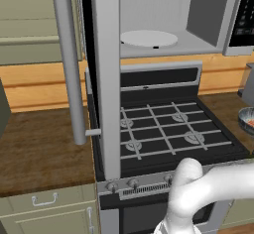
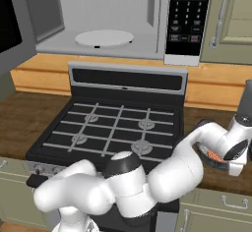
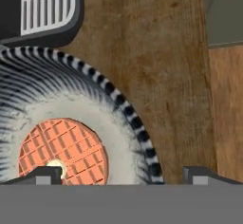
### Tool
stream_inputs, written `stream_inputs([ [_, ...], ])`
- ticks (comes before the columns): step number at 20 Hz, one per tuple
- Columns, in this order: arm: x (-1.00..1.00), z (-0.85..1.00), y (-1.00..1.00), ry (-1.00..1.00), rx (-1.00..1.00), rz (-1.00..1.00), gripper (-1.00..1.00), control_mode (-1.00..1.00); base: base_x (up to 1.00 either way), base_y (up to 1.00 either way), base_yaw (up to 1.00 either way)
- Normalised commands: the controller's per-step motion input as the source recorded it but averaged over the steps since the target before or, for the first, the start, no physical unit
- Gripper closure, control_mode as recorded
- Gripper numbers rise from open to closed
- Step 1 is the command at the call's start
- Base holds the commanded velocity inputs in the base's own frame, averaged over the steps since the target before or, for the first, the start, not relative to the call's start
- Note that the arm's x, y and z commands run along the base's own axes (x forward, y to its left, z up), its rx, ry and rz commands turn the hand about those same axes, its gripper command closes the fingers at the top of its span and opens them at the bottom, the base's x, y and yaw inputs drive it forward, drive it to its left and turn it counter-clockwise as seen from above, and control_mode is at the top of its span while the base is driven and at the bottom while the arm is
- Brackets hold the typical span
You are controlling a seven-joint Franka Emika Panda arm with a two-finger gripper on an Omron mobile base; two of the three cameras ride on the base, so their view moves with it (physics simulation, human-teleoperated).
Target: Open the microwave, place the bowl with waffle inside the microwave, then close the microwave door and turn it on.
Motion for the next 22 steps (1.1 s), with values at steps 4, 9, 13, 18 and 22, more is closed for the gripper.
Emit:
stream_inputs([
  [4, 0.18, -0.37, -0.03, 0.01, 0.0, 0.0, -1.0, -1.0, 0.0, 0.0, 0.0],
  [9, 0.0, -0.36, 0.0, 0.0, 0.0, 0.0, -1.0, -1.0, 0.0, 0.0, 0.0],
  [13, 0.0, -0.46, 0.09, 0.0, -0.06, 0.0, -1.0, -1.0, 0.0, 0.0, 0.0],
  [18, -0.01, -0.42, 0.42, -0.02, -0.14, 0.0, -1.0, -1.0, 0.0, 0.0, 0.0],
  [22, -0.23, -0.28, 0.48, -0.08, -0.17, 0.0, -1.0, -1.0, 0.0, 0.0, 0.0],
])
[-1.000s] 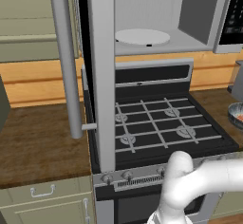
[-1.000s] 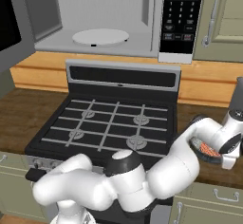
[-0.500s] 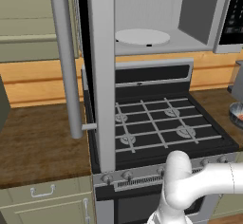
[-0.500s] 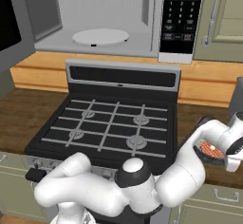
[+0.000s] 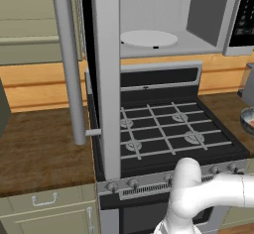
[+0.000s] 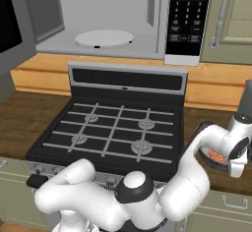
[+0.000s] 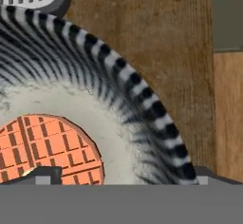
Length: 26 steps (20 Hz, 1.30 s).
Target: Open the microwave, place the bowl with waffle inside the microwave, then close the microwave door and turn it on.
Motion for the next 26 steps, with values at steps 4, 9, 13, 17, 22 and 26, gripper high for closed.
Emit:
stream_inputs([
  [4, -0.59, -0.42, 0.15, -0.07, -0.14, 0.0, -1.0, -1.0, 0.0, 0.0, 0.0],
  [9, -0.05, -0.44, 0.02, 0.0, -0.11, 0.0, -1.0, -1.0, 0.0, 0.0, 0.0],
  [13, 0.19, -0.32, 0.0, 0.0, -0.07, 0.0, 1.0, -1.0, 0.0, 0.0, 0.0],
  [17, 0.09, -0.16, 0.0, 0.0, -0.02, 0.0, 1.0, -1.0, 0.0, 0.0, 0.0],
  [22, 0.0, -0.08, -0.04, -0.01, 0.0, 0.0, 1.0, -1.0, 0.0, 0.0, 0.0],
  [26, 0.0, -0.02, -0.01, 0.0, 0.0, 0.0, 1.0, -1.0, 0.0, 0.0, 0.0],
])
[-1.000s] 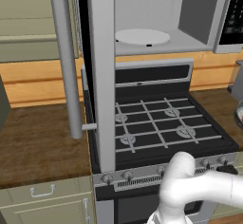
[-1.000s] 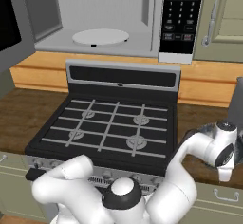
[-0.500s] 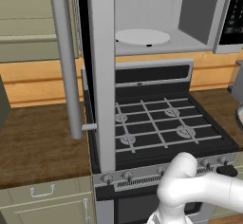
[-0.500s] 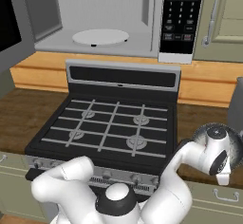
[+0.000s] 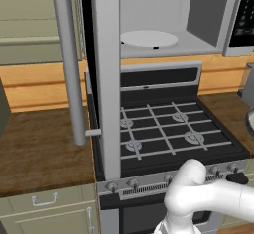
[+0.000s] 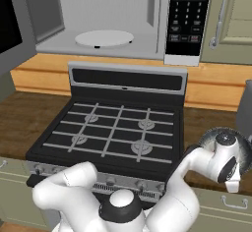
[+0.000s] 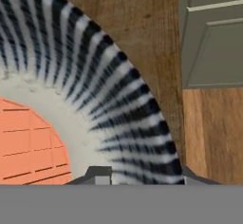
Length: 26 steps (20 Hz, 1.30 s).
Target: Open the microwave, place the bowl with waffle inside the microwave, then close the microwave door and turn it on.
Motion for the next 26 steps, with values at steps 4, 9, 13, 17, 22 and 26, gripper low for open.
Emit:
stream_inputs([
  [4, 0.02, 0.07, 0.0, 0.03, -0.02, 0.0, 1.0, -1.0, 0.0, 0.0, 0.0],
  [9, 0.04, 0.36, 0.0, 0.13, -0.13, -0.03, 1.0, -1.0, 0.0, 0.0, 0.0],
  [13, 0.12, 0.36, 0.0, 0.04, -0.13, -0.01, 1.0, -1.0, 0.0, 0.0, 0.0],
  [17, -0.4, 0.38, 0.06, -0.49, -0.1, 0.06, 1.0, -1.0, 0.0, 0.0, 0.0],
  [22, -0.46, 0.47, 0.59, -0.77, 0.01, 0.22, 1.0, -1.0, 0.0, 0.0, 0.0],
  [26, -0.12, 0.42, 0.99, -0.41, 0.01, 0.32, 1.0, -1.0, 0.0, 0.0, 0.0],
])
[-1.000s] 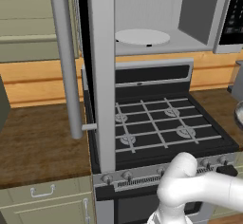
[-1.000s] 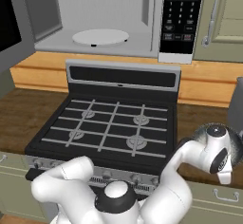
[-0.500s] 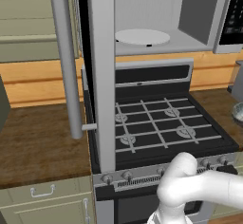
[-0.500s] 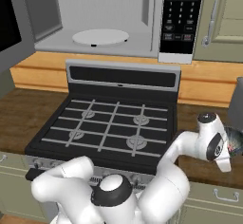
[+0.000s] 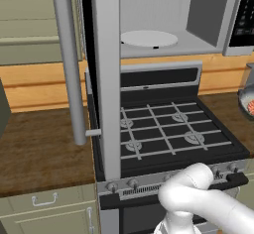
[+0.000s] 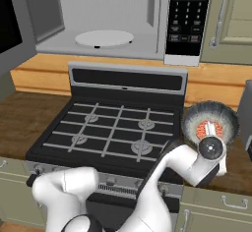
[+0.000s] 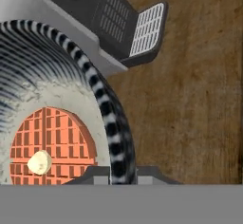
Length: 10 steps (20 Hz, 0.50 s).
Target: Open the microwave, place the bowl with waffle inside the microwave, then close the microwave door and turn it on.
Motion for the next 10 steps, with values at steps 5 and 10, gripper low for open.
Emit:
stream_inputs([
  [5, -0.04, 0.41, 1.0, -0.04, 0.01, 0.46, 1.0, -1.0, 0.0, 0.0, 0.0],
  [10, 0.0, 0.22, 1.0, 0.19, 0.0, 0.38, 1.0, -1.0, 0.0, 0.0, 0.0],
])
